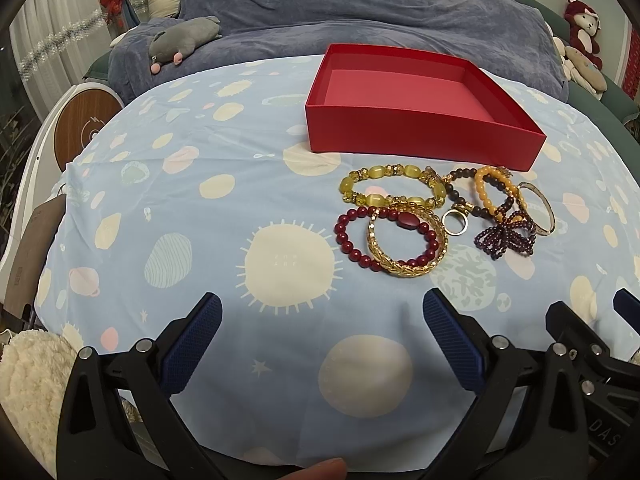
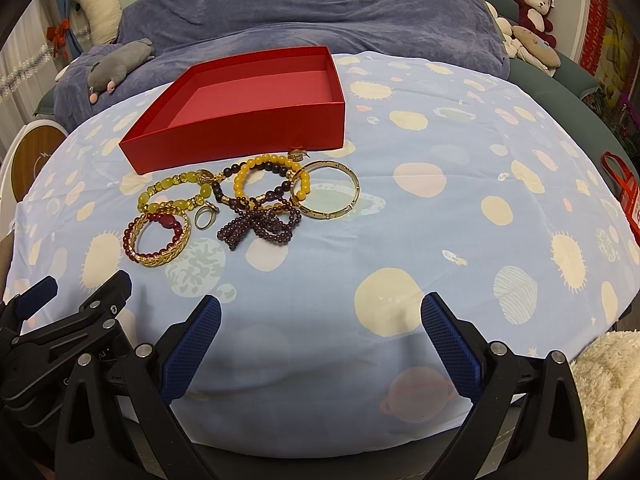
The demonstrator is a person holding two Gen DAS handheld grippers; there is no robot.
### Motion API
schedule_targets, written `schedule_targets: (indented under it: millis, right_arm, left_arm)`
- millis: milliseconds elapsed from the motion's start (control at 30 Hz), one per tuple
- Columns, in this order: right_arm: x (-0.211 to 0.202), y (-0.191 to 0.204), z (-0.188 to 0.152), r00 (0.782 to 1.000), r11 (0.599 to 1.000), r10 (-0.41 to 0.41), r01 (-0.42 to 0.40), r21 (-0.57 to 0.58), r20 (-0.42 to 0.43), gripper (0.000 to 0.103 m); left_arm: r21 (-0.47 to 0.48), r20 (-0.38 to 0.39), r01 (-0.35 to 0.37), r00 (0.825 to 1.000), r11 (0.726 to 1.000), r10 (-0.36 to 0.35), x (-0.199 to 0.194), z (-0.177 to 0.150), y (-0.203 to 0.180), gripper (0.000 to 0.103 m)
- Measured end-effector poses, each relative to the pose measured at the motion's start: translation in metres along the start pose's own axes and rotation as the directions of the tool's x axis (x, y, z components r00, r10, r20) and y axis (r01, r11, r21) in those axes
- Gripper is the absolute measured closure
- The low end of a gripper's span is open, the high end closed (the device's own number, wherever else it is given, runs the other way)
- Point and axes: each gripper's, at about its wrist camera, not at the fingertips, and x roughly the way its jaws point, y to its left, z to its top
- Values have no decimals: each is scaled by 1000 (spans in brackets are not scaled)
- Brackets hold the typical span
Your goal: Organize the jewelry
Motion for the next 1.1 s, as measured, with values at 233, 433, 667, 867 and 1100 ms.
schedule_targets:
  millis: [233,433,667,867,1100]
  right_arm:
    - [0,-1,0,1000,1000,1,-1,1,2,7]
    - [-3,-2,2,1000,1000,2,-2,5,8,7]
    - [-4,-1,3,1000,1000,0,0,2,12,7]
    - [-3,-3,4,1000,1000,-5,5,6,8,7]
    - [-2,-14,10,1000,999,-30,30,19,-5,7]
  left_arm:
    - [-2,1,1,1000,1000,-1,0,0,1,7]
    - [1,20,3,1000,1000,-4,-3,0,2,7]
    - [6,14,10,1000,1000,-10,-1,1,2,7]
    - [-18,-3,7,1000,1000,-7,2,2,5,7]
    - [-54,-21,32,999,998,-33,10,8,6,7]
